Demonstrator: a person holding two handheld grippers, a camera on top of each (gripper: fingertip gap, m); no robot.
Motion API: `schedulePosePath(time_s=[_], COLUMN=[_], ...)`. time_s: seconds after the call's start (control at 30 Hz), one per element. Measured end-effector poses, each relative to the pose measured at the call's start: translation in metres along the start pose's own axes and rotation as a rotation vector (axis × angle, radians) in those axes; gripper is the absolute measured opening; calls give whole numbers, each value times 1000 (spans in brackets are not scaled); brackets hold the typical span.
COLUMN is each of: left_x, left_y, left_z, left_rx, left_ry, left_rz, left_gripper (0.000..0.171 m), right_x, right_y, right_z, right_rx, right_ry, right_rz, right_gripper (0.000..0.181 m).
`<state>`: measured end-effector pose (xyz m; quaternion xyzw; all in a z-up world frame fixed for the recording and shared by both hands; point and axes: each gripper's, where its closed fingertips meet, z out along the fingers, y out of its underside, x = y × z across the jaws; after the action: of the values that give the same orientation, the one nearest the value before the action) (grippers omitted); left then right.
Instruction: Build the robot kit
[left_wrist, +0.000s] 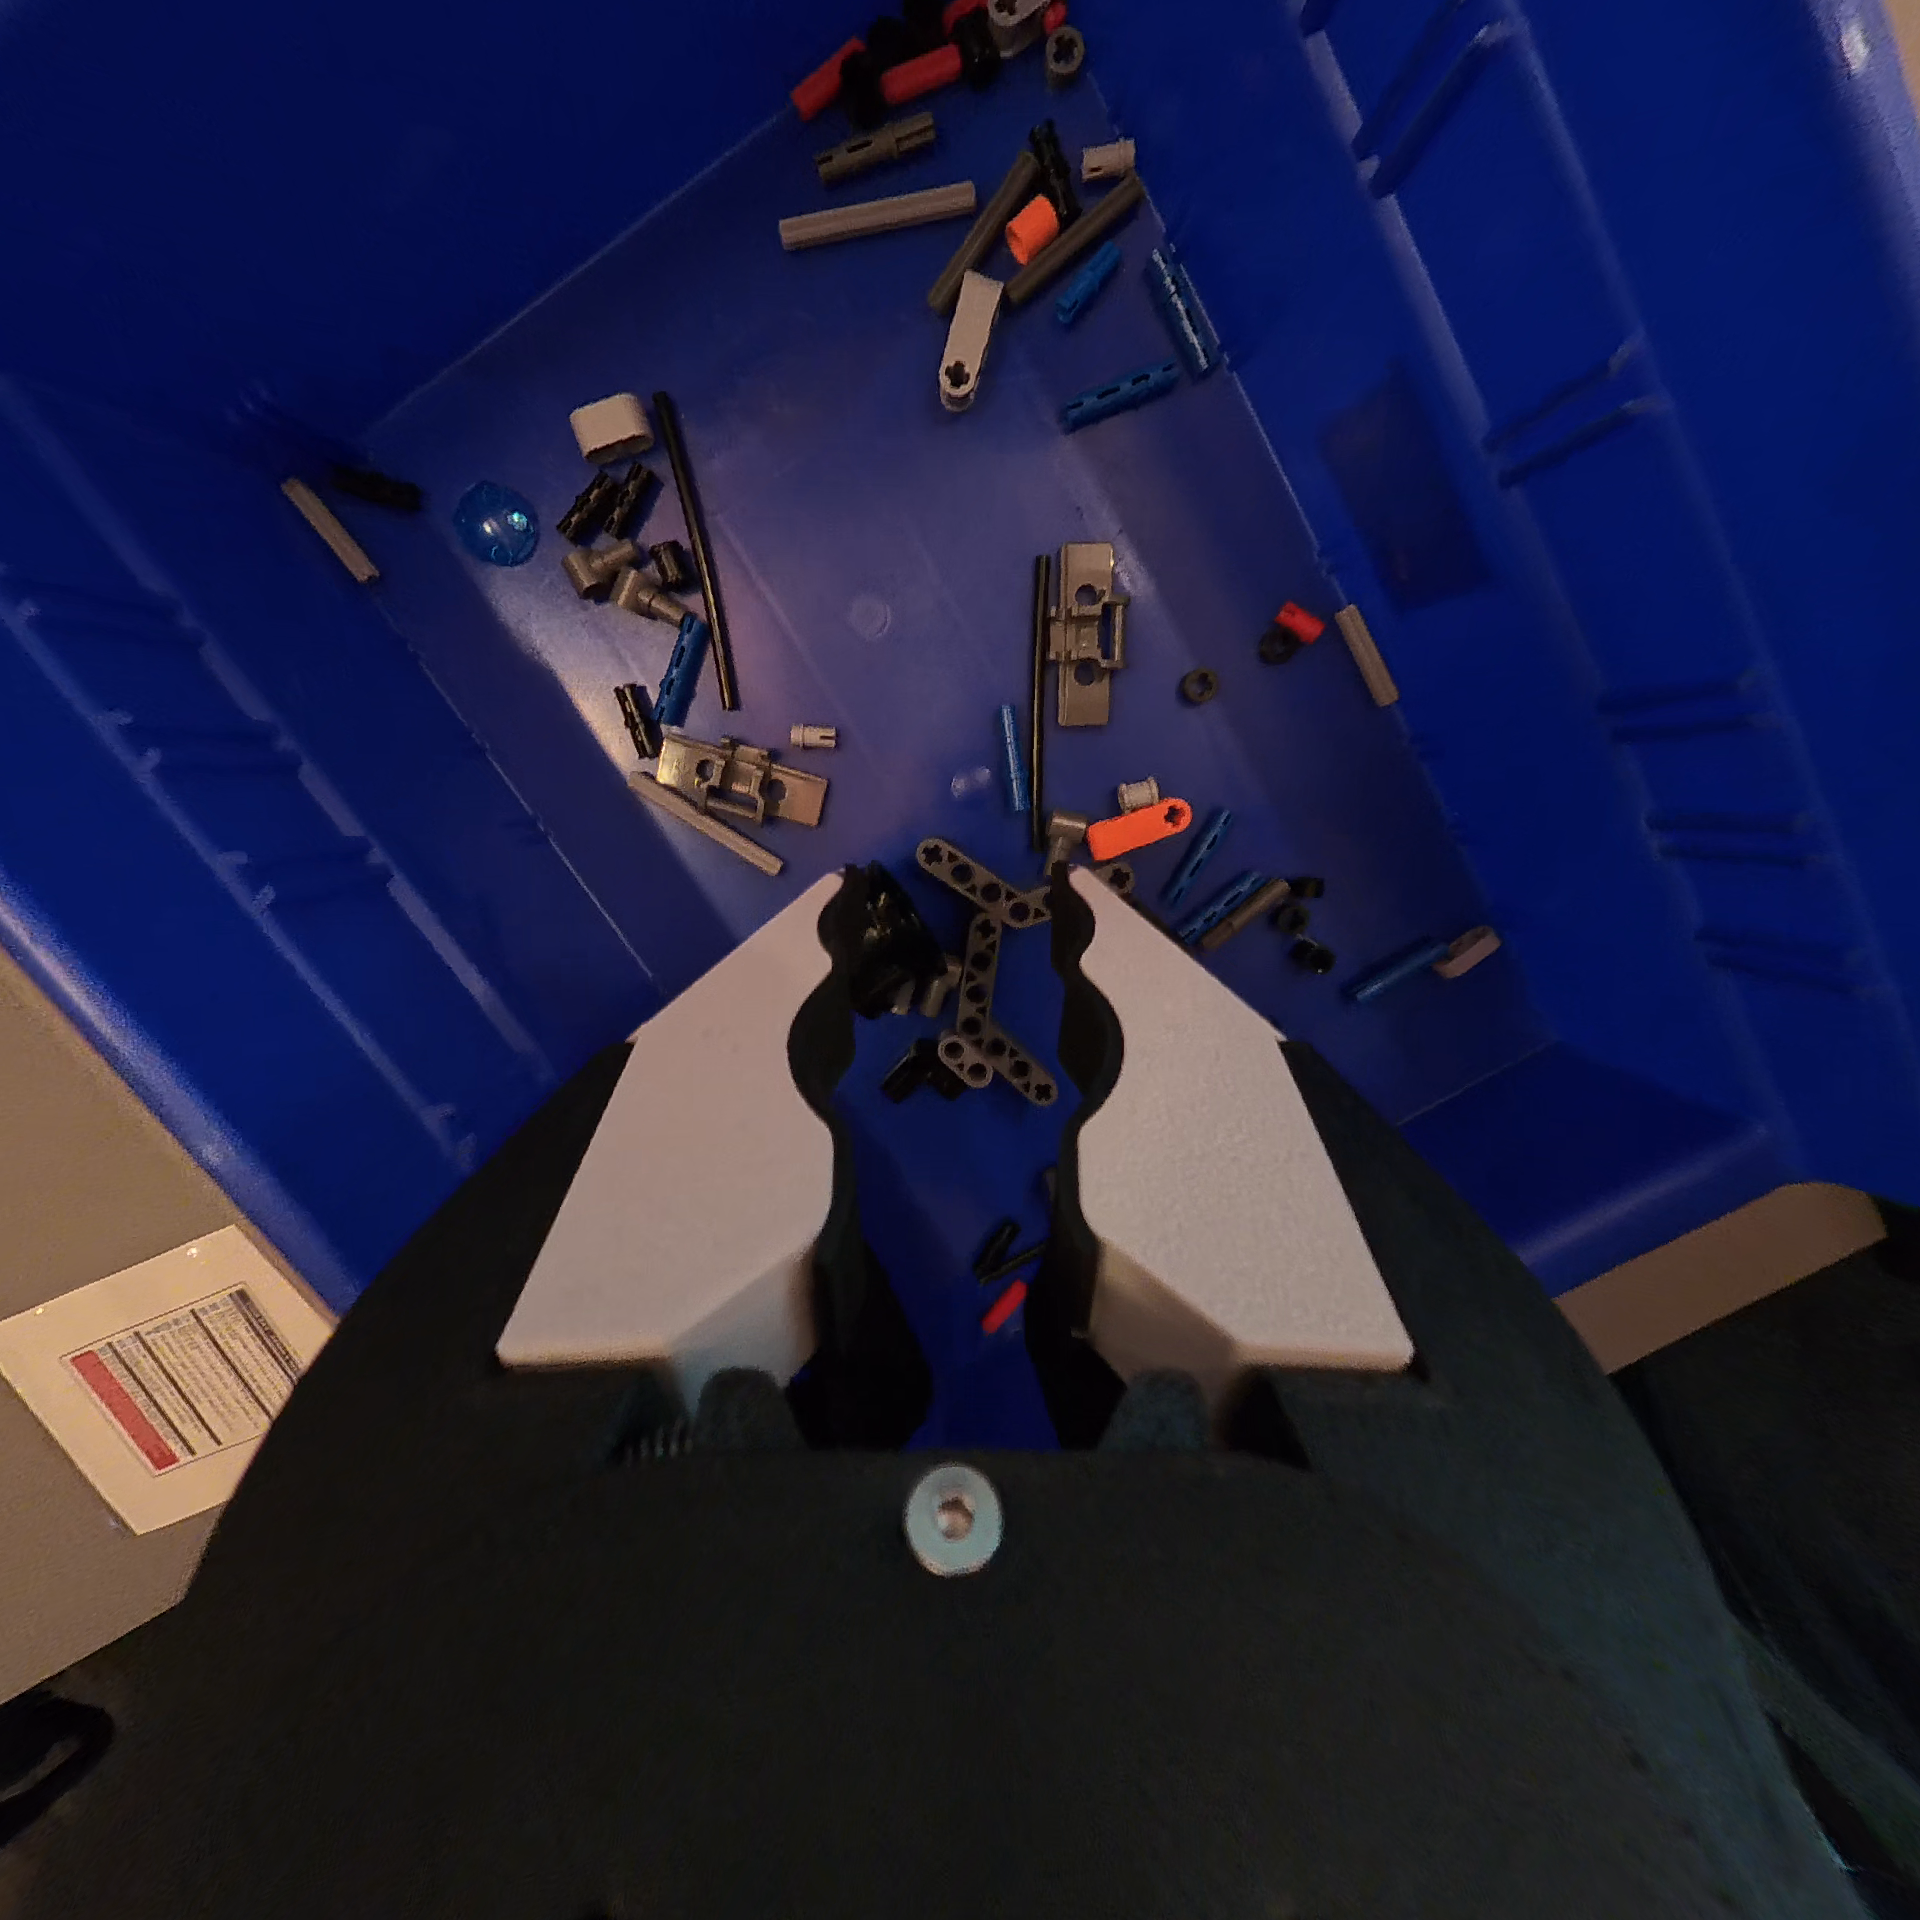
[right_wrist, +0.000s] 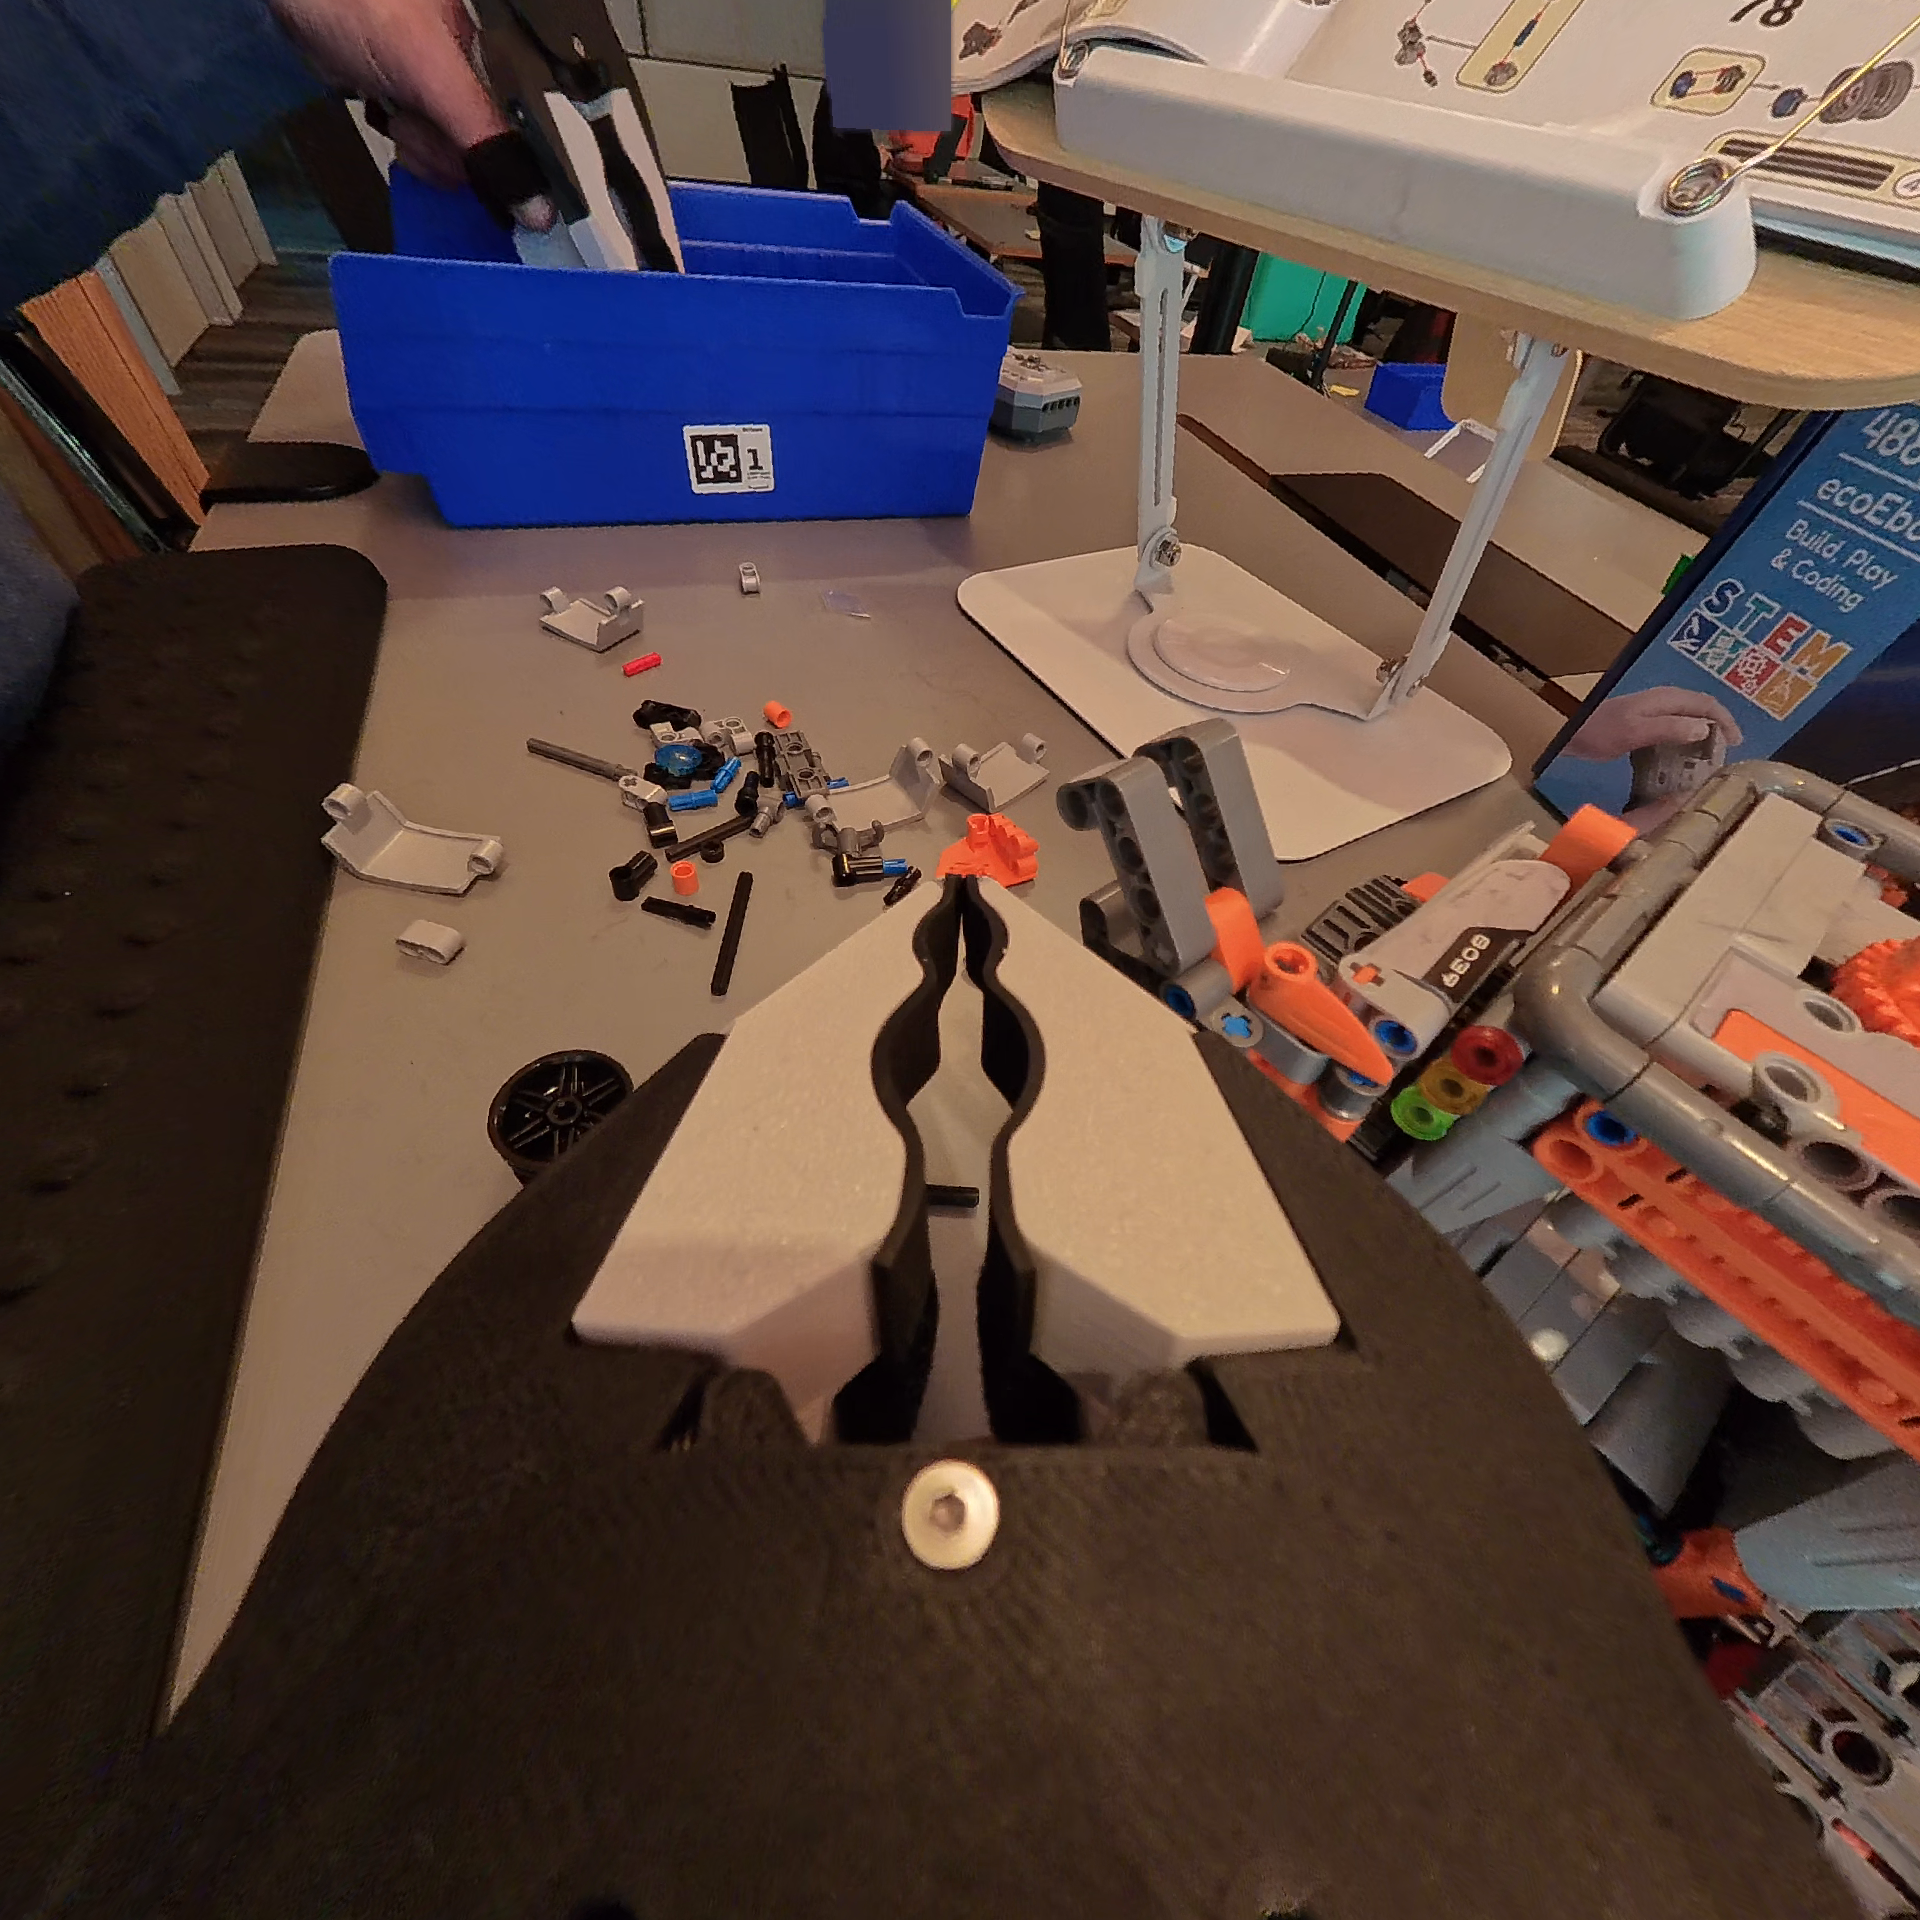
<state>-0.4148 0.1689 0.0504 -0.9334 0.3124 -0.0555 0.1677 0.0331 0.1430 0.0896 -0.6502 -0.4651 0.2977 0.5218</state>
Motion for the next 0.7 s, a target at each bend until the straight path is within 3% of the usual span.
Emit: schedulePosePath(time_s=[0.17, 0.7], left_x=[9, 9], left_y=[18, 25], left_z=[3, -4], left_rx=[-68, -48], left_ry=[25, -21], left_rz=[41, 34], left_gripper=[37, 44], right_x=[-1, -2], right_y=[1, -2], right_z=[1, 0], right_rx=[-5, 2], right_ry=[-5, -6], right_rz=[1, -9], right_gripper=[0, 0])
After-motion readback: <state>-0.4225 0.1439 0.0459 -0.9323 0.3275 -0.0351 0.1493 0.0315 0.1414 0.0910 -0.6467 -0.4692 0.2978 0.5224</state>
